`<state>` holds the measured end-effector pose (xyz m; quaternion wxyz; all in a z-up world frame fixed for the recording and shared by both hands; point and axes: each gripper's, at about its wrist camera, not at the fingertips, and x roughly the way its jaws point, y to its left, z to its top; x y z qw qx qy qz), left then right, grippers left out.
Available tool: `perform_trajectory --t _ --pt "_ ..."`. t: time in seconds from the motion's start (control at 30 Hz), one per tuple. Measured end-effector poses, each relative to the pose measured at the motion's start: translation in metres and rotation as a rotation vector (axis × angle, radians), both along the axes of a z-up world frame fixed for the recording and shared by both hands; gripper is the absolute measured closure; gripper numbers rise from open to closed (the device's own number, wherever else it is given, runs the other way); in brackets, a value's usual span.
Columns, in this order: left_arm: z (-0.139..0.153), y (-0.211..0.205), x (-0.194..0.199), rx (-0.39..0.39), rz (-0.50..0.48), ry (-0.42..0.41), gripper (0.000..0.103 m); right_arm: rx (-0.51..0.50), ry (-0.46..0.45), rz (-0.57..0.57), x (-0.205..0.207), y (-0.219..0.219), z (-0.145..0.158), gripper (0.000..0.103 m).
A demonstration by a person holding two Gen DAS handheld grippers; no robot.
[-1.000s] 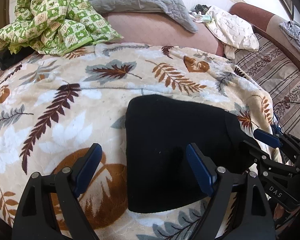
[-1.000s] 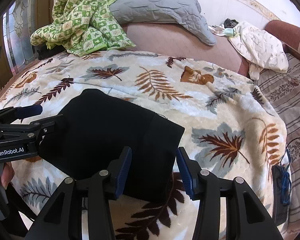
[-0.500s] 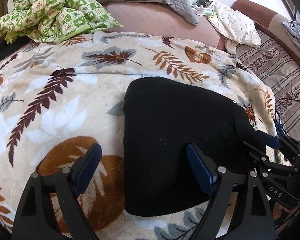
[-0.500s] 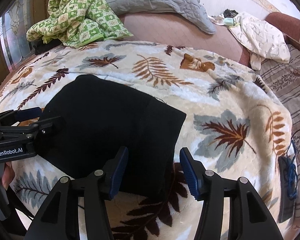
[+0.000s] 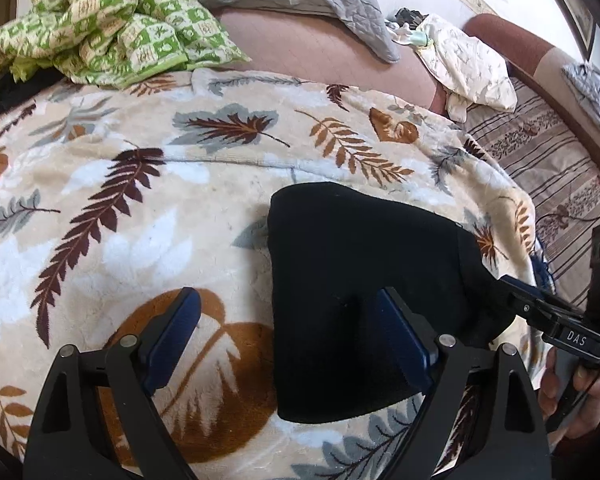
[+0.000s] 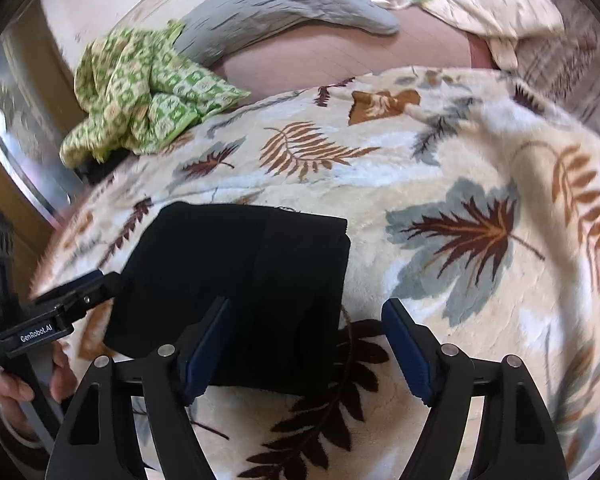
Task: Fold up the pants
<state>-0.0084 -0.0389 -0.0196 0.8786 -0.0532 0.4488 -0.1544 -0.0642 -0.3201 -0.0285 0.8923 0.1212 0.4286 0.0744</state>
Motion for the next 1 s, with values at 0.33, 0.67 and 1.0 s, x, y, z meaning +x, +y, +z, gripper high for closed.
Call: perform_trajectory --t 0.33,0.67,1.0 --pt "-0.022 -0.004 0.019 -0.061 -0.005 0.092 0.013 0.075 0.04 0.065 0.02 0.009 -0.017 0.025" --pt "-0.035 -0.011 0.031 -0.082 -0.007 0.101 0.0 0.144 0.063 0.1 0.034 0.012 -0.039 0.019" --pt "-0.037 -0.02 0.033 -0.075 -0.013 0.08 0.0 0.147 0.053 0.097 0.04 0.017 -0.043 0.015"
